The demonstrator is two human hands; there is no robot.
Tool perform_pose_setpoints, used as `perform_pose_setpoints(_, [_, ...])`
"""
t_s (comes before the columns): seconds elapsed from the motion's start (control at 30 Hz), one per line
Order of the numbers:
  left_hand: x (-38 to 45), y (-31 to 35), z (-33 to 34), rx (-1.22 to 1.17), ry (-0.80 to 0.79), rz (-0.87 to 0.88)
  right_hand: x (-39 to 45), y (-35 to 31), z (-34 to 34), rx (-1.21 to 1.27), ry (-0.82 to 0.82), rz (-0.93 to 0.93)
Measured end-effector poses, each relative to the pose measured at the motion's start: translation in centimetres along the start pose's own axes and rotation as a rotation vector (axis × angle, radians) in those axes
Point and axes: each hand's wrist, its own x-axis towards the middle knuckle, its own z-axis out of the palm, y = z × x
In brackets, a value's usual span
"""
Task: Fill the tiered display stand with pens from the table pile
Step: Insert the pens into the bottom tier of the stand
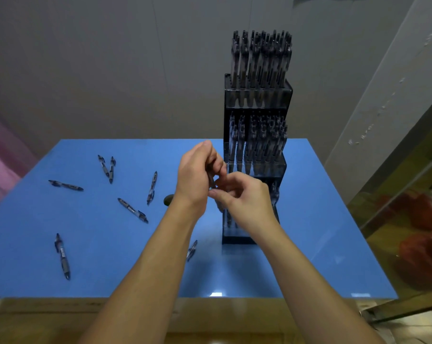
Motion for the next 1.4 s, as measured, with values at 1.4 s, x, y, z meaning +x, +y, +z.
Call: perform_pose_setpoints(1.4, [4.8,-12.5,-8.6,1.561,-0.156,-0.231,0.3,5.8,-2.5,-0.576,0.157,0.089])
